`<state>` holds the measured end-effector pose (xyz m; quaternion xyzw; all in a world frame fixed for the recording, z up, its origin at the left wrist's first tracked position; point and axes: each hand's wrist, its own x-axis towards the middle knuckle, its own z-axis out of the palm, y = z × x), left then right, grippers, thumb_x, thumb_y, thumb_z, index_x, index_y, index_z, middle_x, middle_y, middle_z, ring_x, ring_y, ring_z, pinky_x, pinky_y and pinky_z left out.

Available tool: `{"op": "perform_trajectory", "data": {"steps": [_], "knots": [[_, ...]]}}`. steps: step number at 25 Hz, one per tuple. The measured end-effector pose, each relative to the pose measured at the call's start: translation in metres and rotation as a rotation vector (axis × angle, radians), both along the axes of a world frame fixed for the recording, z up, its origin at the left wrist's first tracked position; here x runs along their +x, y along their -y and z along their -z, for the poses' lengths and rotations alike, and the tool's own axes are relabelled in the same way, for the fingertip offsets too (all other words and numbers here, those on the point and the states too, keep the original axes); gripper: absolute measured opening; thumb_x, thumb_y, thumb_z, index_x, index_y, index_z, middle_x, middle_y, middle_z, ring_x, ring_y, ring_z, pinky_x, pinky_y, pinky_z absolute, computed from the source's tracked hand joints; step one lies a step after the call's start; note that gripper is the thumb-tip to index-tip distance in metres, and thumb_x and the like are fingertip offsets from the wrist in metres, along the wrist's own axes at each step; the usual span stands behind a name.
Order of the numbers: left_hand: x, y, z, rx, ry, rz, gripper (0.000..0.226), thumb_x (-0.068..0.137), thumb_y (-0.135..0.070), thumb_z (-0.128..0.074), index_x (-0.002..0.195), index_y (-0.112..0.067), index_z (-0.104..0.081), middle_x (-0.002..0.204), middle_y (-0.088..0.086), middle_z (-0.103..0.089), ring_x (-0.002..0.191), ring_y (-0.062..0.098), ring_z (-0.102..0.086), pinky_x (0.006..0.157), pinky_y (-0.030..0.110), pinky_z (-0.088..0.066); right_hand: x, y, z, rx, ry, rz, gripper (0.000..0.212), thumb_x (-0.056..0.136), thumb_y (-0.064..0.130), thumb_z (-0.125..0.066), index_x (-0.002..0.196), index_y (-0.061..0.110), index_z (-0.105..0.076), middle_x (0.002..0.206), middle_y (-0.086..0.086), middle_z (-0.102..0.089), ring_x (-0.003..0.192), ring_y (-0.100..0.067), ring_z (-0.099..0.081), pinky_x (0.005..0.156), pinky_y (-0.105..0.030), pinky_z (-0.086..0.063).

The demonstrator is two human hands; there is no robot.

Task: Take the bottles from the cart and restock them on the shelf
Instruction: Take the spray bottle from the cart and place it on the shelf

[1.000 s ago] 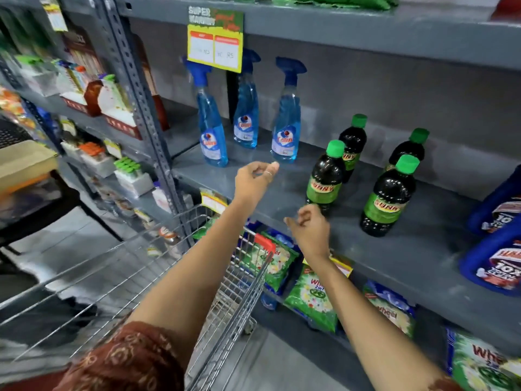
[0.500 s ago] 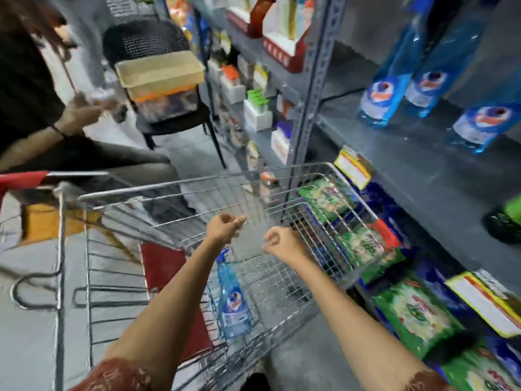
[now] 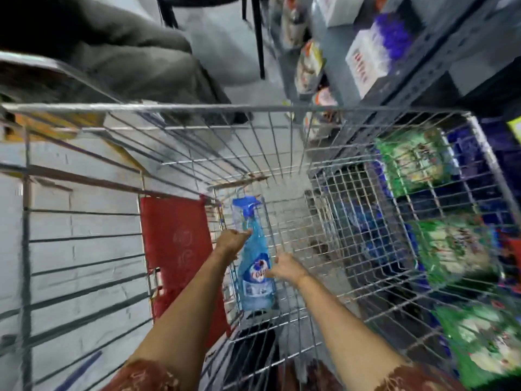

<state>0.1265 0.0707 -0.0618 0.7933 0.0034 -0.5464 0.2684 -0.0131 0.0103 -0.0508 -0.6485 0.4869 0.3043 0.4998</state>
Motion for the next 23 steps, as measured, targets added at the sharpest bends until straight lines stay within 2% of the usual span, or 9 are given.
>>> {"op": "perform_trajectory", "data": {"steps": [1,4,6,9,11,14,18,21,23], "knots": [[-0.003,0.001,0.012,0.022,-0.034,-0.002,0.045,0.086,-0.034,-0.059,0.102,0.008,-0.059,0.100,0.019,-0.056,0.093,0.028,-0.054,0.071,0.035,-0.046,-0.002,-0.004,0.008,0.021,0.004,0.015,0.013,0.078,0.018,-0.069,0.083,0.007,-0.065,0.104,-0.016,-0.067,0.097,-0.023,-0.061,0.081,-0.033,-0.047],[-0.011,0.004,0.037,0.078,-0.077,0.016,0.056,0.087,-0.037,-0.056,0.113,0.013,-0.055,0.116,0.026,-0.059,0.100,0.030,-0.058,0.084,0.039,-0.047,-0.006,-0.012,0.027,0.087,0.002,0.005,0.038,0.079,0.019,-0.069,0.113,0.004,-0.061,0.118,-0.018,-0.065,0.107,-0.027,-0.060,0.068,-0.026,-0.043],[-0.013,0.004,0.047,0.116,-0.070,0.074,0.061,0.089,-0.041,-0.051,0.115,0.014,-0.054,0.123,0.030,-0.057,0.109,0.037,-0.058,0.092,0.042,-0.049,-0.007,-0.015,0.037,0.153,-0.018,0.045,0.041,0.080,0.020,-0.069,0.117,0.006,-0.059,0.122,-0.015,-0.063,0.105,-0.025,-0.059,0.070,-0.025,-0.048],[-0.013,0.003,0.052,0.142,-0.104,0.055,0.064,0.088,-0.045,-0.050,0.118,0.011,-0.052,0.126,0.029,-0.056,0.112,0.039,-0.057,0.097,0.046,-0.048,-0.008,-0.018,0.047,0.196,-0.057,0.161,0.041,0.077,0.016,-0.070,0.113,0.003,-0.058,0.122,-0.015,-0.063,0.111,-0.029,-0.059,0.097,-0.039,-0.049],[-0.015,0.003,0.047,0.146,-0.113,0.046,0.064,0.089,-0.046,-0.047,0.118,0.011,-0.051,0.126,0.028,-0.056,0.112,0.038,-0.057,0.097,0.046,-0.048,-0.009,-0.017,0.046,0.196,-0.060,0.183,0.031,0.075,0.017,-0.072,0.102,0.007,-0.061,0.117,-0.012,-0.066,0.107,-0.027,-0.061,0.091,-0.035,-0.050],[-0.020,0.004,0.031,0.118,-0.141,-0.027,0.060,0.090,-0.045,-0.045,0.117,0.009,-0.052,0.125,0.026,-0.057,0.109,0.039,-0.058,0.092,0.045,-0.049,-0.015,-0.009,0.035,0.171,-0.031,0.208,0.017,0.069,0.017,-0.077,0.073,0.017,-0.061,0.109,-0.012,-0.070,0.097,-0.025,-0.065,0.086,-0.034,-0.052],[-0.024,0.012,-0.012,0.002,-0.173,-0.107,0.054,0.090,-0.042,-0.047,0.115,0.006,-0.052,0.115,0.021,-0.058,0.101,0.036,-0.058,0.085,0.044,-0.047,-0.022,0.011,0.008,0.175,0.036,0.236,0.042,0.062,0.014,-0.082,0.100,0.003,-0.067,0.109,-0.013,-0.071,0.101,-0.026,-0.065,0.095,-0.040,-0.051],[-0.035,0.024,-0.065,-0.168,-0.138,-0.098,0.049,0.089,-0.039,-0.050,0.117,0.002,-0.054,0.103,0.013,-0.057,0.078,0.022,-0.057,0.067,0.030,-0.047,-0.034,0.026,-0.030,0.112,0.107,0.239,0.049,0.060,0.013,-0.084,0.104,0.004,-0.064,0.104,-0.010,-0.071,0.096,-0.024,-0.066,0.083,-0.032,-0.052],[-0.044,0.032,-0.100,-0.243,-0.123,-0.083,0.041,0.088,-0.040,-0.052,0.106,-0.004,-0.059,0.095,0.008,-0.059,0.067,0.015,-0.054,0.054,0.025,-0.044,-0.044,0.033,-0.055,0.058,0.188,0.299,0.056,0.057,0.009,-0.085,0.107,0.001,-0.061,0.104,-0.013,-0.071,0.095,-0.026,-0.066,0.085,-0.036,-0.054]]}}
